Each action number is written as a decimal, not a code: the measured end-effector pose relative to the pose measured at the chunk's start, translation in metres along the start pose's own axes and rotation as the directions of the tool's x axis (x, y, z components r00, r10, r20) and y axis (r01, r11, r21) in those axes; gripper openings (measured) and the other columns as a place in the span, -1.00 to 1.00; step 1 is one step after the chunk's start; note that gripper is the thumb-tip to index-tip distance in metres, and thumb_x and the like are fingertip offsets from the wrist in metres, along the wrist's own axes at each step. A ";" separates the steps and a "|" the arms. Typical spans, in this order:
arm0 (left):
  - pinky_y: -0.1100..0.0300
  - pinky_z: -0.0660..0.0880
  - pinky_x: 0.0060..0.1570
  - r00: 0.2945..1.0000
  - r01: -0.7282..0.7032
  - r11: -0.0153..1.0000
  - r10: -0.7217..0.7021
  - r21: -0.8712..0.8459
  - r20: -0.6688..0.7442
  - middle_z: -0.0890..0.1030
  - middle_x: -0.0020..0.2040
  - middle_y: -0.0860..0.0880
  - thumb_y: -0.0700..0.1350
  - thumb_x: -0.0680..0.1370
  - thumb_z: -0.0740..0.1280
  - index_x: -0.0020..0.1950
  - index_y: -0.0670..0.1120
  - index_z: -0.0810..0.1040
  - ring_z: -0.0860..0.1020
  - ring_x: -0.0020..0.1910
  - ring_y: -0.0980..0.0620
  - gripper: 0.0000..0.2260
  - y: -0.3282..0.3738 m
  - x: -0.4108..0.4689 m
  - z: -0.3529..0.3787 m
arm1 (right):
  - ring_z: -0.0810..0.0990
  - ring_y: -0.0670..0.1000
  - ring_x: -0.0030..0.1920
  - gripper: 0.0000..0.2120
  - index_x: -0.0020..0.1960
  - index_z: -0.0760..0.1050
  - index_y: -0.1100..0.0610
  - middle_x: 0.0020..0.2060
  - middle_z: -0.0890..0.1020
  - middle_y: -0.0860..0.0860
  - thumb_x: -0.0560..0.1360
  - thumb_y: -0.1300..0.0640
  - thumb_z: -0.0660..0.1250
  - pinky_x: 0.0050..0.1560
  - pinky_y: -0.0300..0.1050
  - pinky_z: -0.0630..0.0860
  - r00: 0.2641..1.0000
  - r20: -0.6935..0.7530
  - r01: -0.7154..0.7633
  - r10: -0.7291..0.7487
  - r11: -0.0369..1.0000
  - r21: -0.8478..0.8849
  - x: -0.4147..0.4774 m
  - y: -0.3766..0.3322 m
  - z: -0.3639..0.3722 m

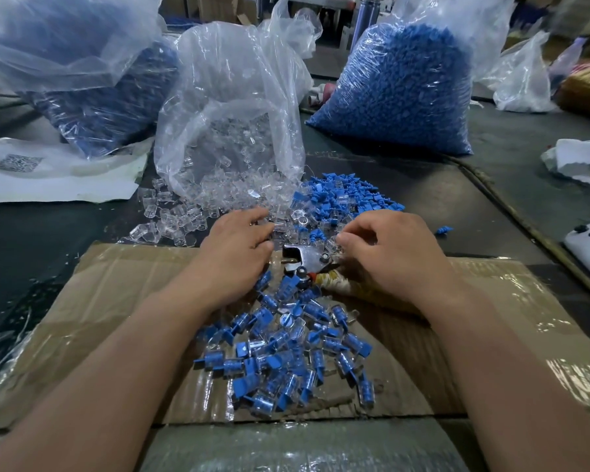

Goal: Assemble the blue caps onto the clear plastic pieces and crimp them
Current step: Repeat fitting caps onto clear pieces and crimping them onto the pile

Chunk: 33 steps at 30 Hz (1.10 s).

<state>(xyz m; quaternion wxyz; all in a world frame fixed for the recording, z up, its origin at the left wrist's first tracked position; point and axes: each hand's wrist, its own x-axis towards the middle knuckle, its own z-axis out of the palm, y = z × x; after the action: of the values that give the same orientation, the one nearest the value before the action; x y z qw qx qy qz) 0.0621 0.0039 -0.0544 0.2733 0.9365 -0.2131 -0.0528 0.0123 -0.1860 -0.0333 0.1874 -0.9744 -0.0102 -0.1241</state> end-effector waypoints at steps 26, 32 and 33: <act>0.38 0.49 -0.29 0.926 -0.052 0.772 -0.200 -0.634 -0.320 0.58 -0.25 0.04 -0.37 0.42 0.38 -0.16 0.05 0.54 0.53 -0.34 0.28 -0.71 0.014 -0.012 -0.010 | 0.46 0.02 0.19 -0.70 0.21 0.51 0.12 0.19 0.55 0.03 0.59 0.16 0.09 0.14 -0.13 0.35 0.985 0.173 0.008 -0.010 1.000 0.011 0.012 -0.006 0.021; 0.41 0.47 -0.34 0.942 -0.046 0.770 -0.179 -0.636 -0.285 0.60 -0.22 0.01 -0.35 0.42 0.38 -0.17 0.05 0.54 0.56 -0.28 0.20 -0.72 0.015 -0.013 -0.009 | 0.45 -0.18 -0.17 -0.76 0.10 0.59 0.00 0.07 0.61 -0.10 0.55 0.14 0.19 -0.17 -0.32 0.31 0.989 0.146 -0.018 0.014 1.000 0.026 0.016 -0.003 0.020; 0.41 0.47 -0.35 0.942 -0.046 0.767 -0.179 -0.640 -0.282 0.60 -0.22 0.01 -0.35 0.42 0.38 -0.17 0.05 0.54 0.55 -0.28 0.20 -0.73 0.015 -0.013 -0.009 | 0.42 -0.22 -0.20 -0.79 0.07 0.60 -0.01 0.01 0.61 -0.12 0.54 0.14 0.22 -0.21 -0.34 0.32 0.989 0.144 -0.026 0.019 0.999 0.046 0.016 -0.002 0.019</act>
<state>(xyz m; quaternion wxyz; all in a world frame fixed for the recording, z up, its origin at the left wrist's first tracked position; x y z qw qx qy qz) 0.0463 0.0023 -0.0386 0.6039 0.7903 -0.1001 0.0243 0.0325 -0.1774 -0.0461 0.2106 -0.9761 -0.0155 -0.0515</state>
